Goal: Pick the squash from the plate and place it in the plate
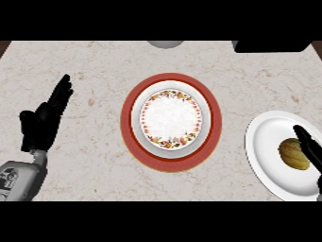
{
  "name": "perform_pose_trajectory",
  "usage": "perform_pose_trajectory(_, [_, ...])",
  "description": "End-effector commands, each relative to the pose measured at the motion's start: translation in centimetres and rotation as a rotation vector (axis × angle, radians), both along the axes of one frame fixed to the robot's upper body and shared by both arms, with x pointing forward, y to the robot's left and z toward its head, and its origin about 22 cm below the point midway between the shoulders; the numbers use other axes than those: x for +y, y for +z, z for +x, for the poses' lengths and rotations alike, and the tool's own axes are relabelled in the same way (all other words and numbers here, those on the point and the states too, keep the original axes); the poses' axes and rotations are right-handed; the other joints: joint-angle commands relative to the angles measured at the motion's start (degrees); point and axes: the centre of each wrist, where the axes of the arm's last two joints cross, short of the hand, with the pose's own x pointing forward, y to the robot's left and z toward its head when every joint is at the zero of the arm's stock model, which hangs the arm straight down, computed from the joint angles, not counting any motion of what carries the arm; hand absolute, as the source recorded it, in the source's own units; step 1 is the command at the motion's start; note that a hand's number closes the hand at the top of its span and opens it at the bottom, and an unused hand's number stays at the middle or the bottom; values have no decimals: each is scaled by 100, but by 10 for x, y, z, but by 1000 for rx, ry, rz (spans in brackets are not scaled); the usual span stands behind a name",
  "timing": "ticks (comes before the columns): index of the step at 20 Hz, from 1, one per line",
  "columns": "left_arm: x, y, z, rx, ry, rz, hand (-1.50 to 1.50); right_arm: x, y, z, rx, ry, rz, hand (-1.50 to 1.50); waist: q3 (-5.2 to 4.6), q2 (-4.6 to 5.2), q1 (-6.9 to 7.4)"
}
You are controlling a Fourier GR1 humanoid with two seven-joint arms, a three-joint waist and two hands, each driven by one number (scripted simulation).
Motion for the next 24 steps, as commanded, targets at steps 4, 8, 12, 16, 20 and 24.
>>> perform_pose_trajectory(4, [-4, 6, 2, 11, -16, 12, 0, -44, 35, -70, 131, -58, -88, -150, -2, -7, 18])
perform_pose_trajectory(8, [-6, 13, 10, -6, -2, -4, 0, -63, 37, -91, 412, 172, -69, -150, -10, 5, -8])
perform_pose_trajectory(12, [2, 1, -3, 4, -6, 1, 0, -76, 58, -117, 461, 295, -26, -150, -1, -17, -1])
perform_pose_trajectory(16, [-25, -11, 12, -18, -13, 9, 0, -94, 61, -109, 540, 343, -27, -150, 0, 15, 21])
perform_pose_trajectory(20, [-29, 21, 7, 2, -18, -16, 0, -100, 62, -109, 545, 388, 28, -150, 3, -1, 67])
perform_pose_trajectory(24, [-28, -3, 16, -2, -16, 4, 0, -93, 38, -72, 549, 417, 39, -150, 3, 17, 91])
